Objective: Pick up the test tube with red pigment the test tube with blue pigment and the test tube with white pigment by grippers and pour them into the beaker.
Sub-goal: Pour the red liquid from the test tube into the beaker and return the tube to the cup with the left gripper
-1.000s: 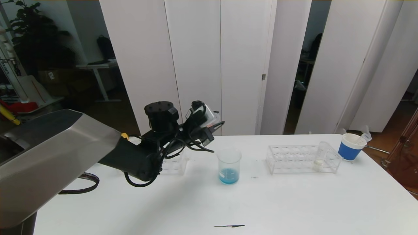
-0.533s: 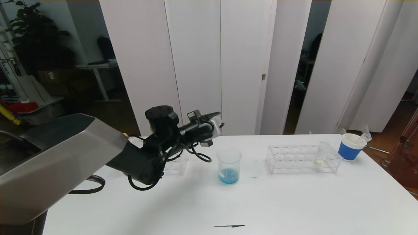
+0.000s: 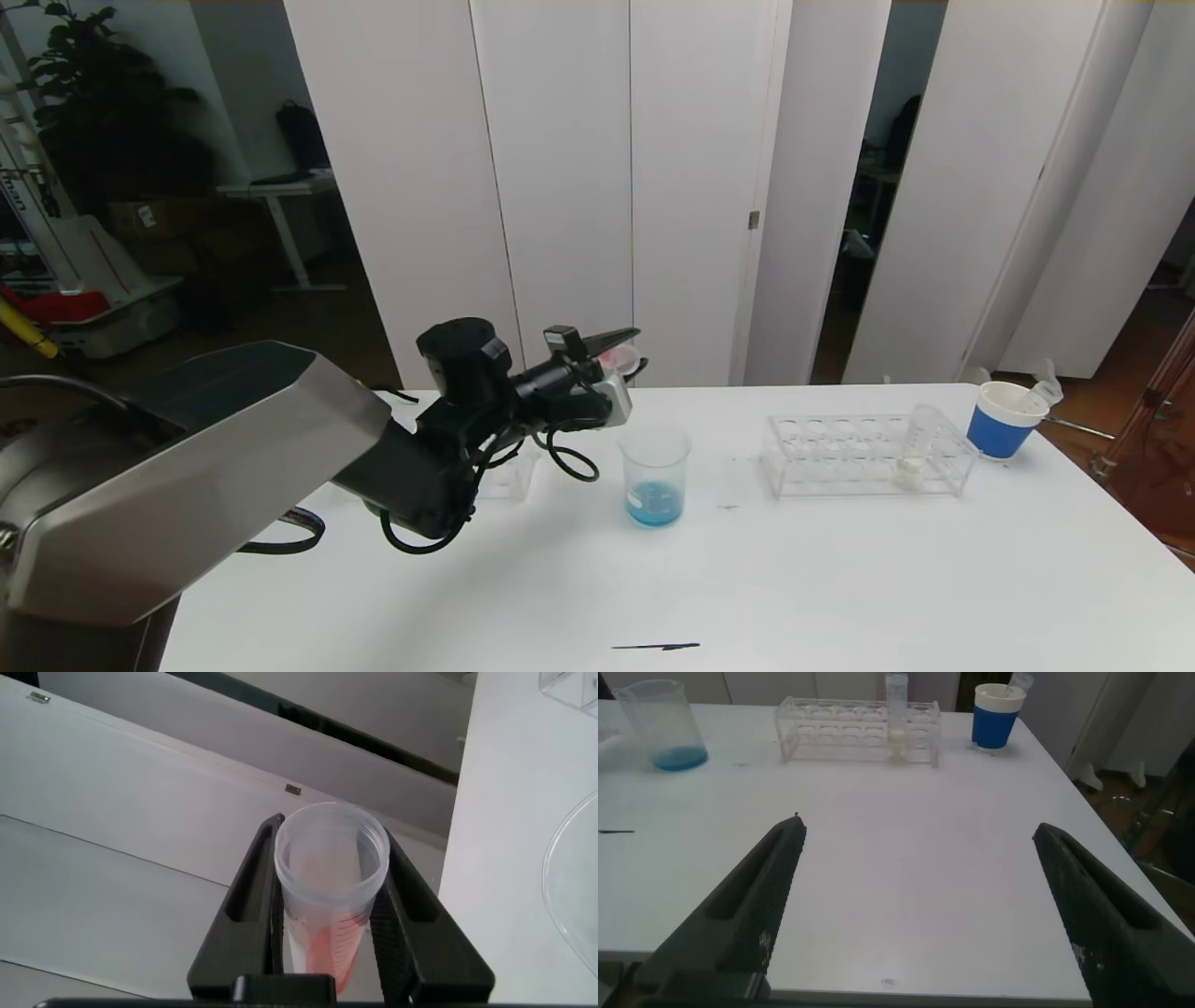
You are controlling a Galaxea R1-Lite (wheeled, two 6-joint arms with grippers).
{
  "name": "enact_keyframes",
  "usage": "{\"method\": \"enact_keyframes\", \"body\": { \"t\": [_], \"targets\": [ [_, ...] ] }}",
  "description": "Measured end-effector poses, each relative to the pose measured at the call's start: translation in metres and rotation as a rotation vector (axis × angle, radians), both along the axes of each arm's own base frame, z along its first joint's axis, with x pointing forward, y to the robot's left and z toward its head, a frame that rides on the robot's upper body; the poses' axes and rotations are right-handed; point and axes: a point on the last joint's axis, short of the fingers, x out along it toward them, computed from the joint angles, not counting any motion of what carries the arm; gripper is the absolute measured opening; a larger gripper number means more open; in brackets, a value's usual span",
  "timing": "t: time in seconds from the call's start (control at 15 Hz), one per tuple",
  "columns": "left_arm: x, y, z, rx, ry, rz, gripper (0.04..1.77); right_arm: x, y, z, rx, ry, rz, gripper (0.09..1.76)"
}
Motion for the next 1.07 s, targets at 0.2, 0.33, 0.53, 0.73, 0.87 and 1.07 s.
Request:
{"method": "enact_keyframes", "body": {
  "t": [0.2, 0.33, 0.53, 0.73, 0.87, 1.07],
  "targets": [
    [0.004, 0.001, -0.008, 0.019, -0.064, -0.03, 0.61, 0.0, 0.0, 0.0, 0.0, 0.0, 0.0, 1.75],
    [0.007, 0.002, -0.014, 0.057, -0.113, -0.019, 0.61, 0.0, 0.0, 0.0, 0.0, 0.0, 0.0, 1.75],
    [0.009, 0.0, -0.018, 0.087, -0.17, -0.011, 0.61, 0.0, 0.0, 0.0, 0.0, 0.0, 0.0, 1.75],
    [0.01, -0.003, -0.022, 0.11, -0.192, -0.008, 0.61, 0.0, 0.0, 0.0, 0.0, 0.0, 0.0, 1.75],
    [0.009, -0.005, -0.023, 0.117, -0.202, -0.009, 0.61, 0.0, 0.0, 0.0, 0.0, 0.0, 0.0, 1.75],
    [0.009, -0.009, -0.024, 0.133, -0.232, -0.012, 0.61, 0.0, 0.0, 0.0, 0.0, 0.0, 0.0, 1.75]
  ]
}}
